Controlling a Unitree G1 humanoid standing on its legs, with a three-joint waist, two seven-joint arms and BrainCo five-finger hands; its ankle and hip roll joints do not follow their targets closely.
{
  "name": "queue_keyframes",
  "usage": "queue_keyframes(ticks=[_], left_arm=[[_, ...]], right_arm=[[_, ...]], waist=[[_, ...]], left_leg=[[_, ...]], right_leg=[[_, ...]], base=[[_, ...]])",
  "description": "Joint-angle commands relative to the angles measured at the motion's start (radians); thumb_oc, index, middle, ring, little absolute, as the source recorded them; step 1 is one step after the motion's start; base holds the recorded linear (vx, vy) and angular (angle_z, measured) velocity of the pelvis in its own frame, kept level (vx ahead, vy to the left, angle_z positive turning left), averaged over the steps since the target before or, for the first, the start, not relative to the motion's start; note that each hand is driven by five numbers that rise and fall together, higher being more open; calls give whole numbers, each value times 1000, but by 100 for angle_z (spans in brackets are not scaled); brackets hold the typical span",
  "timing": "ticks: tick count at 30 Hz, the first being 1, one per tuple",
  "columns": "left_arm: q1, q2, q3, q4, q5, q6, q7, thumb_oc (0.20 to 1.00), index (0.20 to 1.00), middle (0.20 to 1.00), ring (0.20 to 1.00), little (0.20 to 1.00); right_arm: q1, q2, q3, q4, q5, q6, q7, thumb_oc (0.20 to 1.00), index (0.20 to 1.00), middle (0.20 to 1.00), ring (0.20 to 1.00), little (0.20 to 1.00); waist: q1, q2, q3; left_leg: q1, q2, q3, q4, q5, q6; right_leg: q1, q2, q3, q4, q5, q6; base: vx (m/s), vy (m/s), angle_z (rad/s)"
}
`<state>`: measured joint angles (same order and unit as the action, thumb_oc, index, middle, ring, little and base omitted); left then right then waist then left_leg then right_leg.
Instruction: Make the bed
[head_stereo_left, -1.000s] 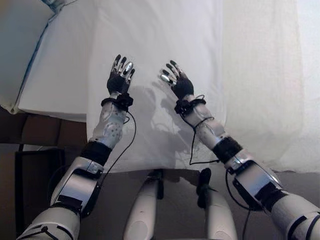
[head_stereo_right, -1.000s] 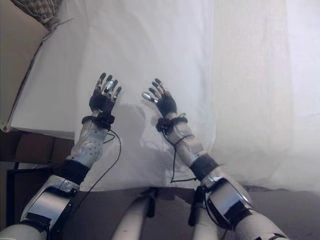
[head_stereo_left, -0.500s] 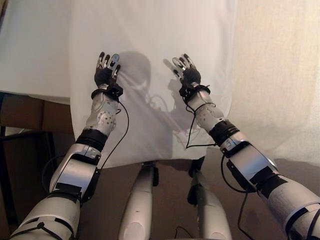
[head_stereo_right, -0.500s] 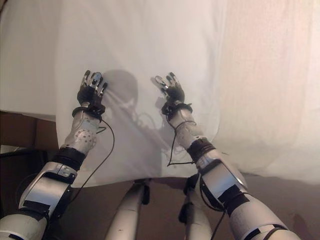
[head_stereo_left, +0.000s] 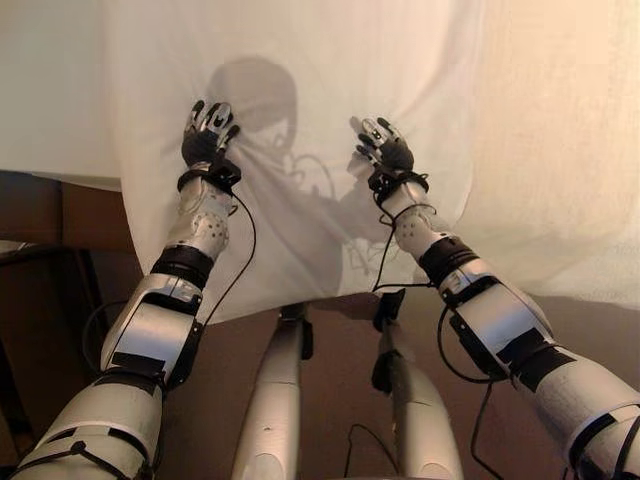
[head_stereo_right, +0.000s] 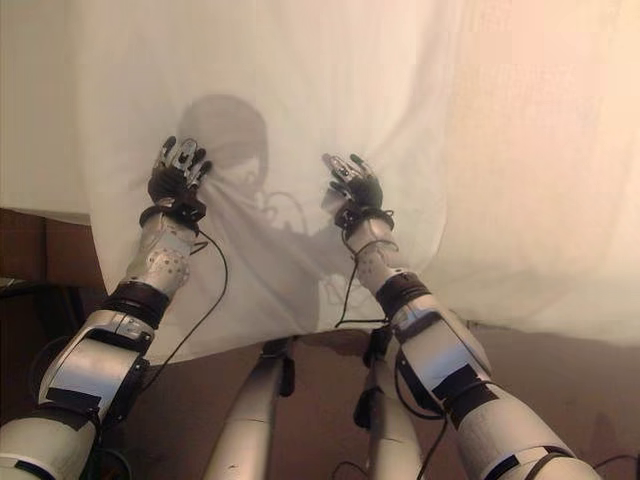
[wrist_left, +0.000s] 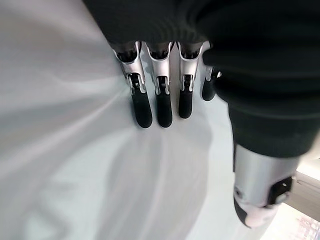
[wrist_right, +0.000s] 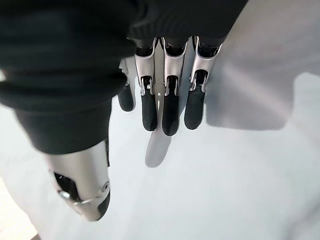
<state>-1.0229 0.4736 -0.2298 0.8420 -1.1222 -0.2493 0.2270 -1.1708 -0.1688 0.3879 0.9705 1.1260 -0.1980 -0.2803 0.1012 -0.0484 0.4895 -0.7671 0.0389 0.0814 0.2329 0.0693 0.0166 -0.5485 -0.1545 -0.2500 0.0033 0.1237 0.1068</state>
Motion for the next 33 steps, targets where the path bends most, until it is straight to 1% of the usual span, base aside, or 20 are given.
queue_keyframes(ticks=[1,4,6,7,9,10,12,14,17,18,19,20,21,22,23,25,27,28,33], left_arm=[[47,-16,53,58,7,25,29,1000,1000,1000,1000,1000],[60,-20,62,61,2,19,37,1000,1000,1000,1000,1000],[65,-21,69,72,14,12,61,1000,1000,1000,1000,1000],[71,-30,80,78,21,-3,92,1000,1000,1000,1000,1000],[73,-36,84,80,25,-5,105,1000,1000,1000,1000,1000],[85,-55,101,87,35,-18,150,1000,1000,1000,1000,1000],[104,-64,122,94,57,-29,192,1000,1000,1000,1000,1000],[129,-54,144,130,111,-20,231,1000,1000,1000,1000,1000],[164,-60,174,156,114,-15,248,1000,1000,1000,1000,1000],[210,-75,220,182,99,-19,262,1000,1000,1000,1000,1000],[242,-88,247,187,82,-26,265,1000,1000,1000,1000,1000],[244,-89,247,186,82,-27,265,1000,1000,1000,1000,1000],[293,-108,276,197,82,-24,268,1000,1000,1000,1000,1000],[327,-111,306,247,78,-3,260,1000,1000,1000,1000,1000],[355,-113,321,246,77,-17,263,1000,1000,1000,1000,1000],[421,-126,364,282,68,-3,248,1000,1000,1000,1000,1000],[473,-142,402,299,54,-8,236,1000,1000,1000,1000,1000],[496,-151,412,302,50,-15,233,1000,1000,1000,1000,1000],[600,-166,449,352,61,-5,202,1000,1000,1000,1000,1000]], right_arm=[[29,-24,-55,19,-42,8,-29,1000,1000,1000,1000,1000],[37,-21,-52,18,-50,6,-29,1000,1000,1000,1000,1000],[44,-18,-54,21,-58,1,-40,1000,1000,1000,1000,1000],[52,-12,-58,24,-69,-6,-63,1000,1000,1000,1000,1000],[58,-5,-62,23,-76,-8,-70,1000,1000,1000,1000,1000],[74,4,-75,31,-100,-15,-106,1000,1000,1000,1000,1000],[92,10,-89,31,-123,-21,-132,1000,1000,1000,1000,1000],[112,3,-107,51,-140,-24,-158,1000,1000,1000,1000,1000],[136,-5,-128,61,-149,-25,-173,1000,1000,1000,1000,1000],[169,-23,-166,74,-158,-28,-194,1000,1000,1000,1000,1000],[193,-31,-186,77,-158,-31,-201,1000,1000,1000,1000,1000],[194,-31,-185,77,-158,-32,-201,1000,1000,1000,1000,1000],[226,-52,-230,105,-156,-27,-211,1000,1000,1000,1000,1000],[256,-66,-259,125,-153,-27,-210,1000,1000,1000,1000,1000],[280,-78,-281,139,-152,-28,-215,1000,1000,1000,1000,1000],[342,-99,-321,166,-166,-21,-220,1000,1000,1000,1000,1000],[415,-114,-358,186,-186,-13,-223,1000,1000,1000,1000,1000],[442,-119,-379,197,-186,-14,-226,1000,1000,1000,1000,1000],[570,-152,-476,274,-170,-5,-229,1000,1000,1000,1000,1000]], waist=[[17,29,30],[14,32,30],[12,35,30],[10,36,30],[8,36,30],[5,38,30],[1,39,30],[2,40,30],[1,42,30],[0,43,30],[-3,46,30],[-3,47,30],[-4,51,30],[-3,55,30],[-4,57,30],[-5,63,30],[-10,65,30],[-12,67,30],[-23,80,30]], left_leg=[[13,-51,-10,0,-88,-64],[18,-53,-12,-3,-89,-63],[20,-54,-12,-5,-89,-63],[20,-55,-11,-5,-88,-62],[21,-55,-12,-6,-88,-62],[20,-55,-12,-7,-87,-62],[24,-57,-13,-10,-86,-61],[23,-57,-15,-10,-86,-59],[23,-58,-15,-8,-88,-58],[20,-59,-15,-9,-88,-56],[23,-59,-15,-9,-90,-55],[24,-59,-15,-9,-90,-55],[24,-62,-15,-8,-91,-52],[29,-63,-13,-6,-93,-51],[27,-64,-14,-6,-94,-50],[34,-65,-12,-3,-96,-48],[38,-66,-13,-2,-96,-45],[40,-67,-14,-1,-96,-45],[47,-70,-15,-4,-89,-39]], right_leg=[[56,-28,17,70,-64,51],[53,-26,21,75,-69,49],[50,-26,25,79,-74,47],[50,-27,25,82,-77,47],[48,-26,27,84,-80,46],[43,-26,28,87,-82,45],[38,-26,34,93,-85,42],[35,-26,35,96,-87,41],[31,-26,37,101,-89,40],[25,-26,40,102,-90,40],[25,-27,42,106,-92,40],[26,-27,42,106,-92,40],[22,-28,45,110,-95,39],[24,-29,48,114,-97,39],[21,-30,51,115,-98,39],[23,-32,54,124,-103,37],[20,-33,59,134,-110,36],[18,-34,60,141,-113,35],[-6,-36,71,183,-130,26]], base=[[0,0,0],[0,0,0],[0,0,0],[0,0,0],[0,0,0],[0,0,0],[0,0,0],[-3,-1,-2],[-3,4,-6],[1,2,-3],[0,0,0],[0,0,0],[1,22,-4],[5,22,-7],[-1,16,-5],[0,0,0],[0,0,0],[0,0,0],[-3,1,1]])
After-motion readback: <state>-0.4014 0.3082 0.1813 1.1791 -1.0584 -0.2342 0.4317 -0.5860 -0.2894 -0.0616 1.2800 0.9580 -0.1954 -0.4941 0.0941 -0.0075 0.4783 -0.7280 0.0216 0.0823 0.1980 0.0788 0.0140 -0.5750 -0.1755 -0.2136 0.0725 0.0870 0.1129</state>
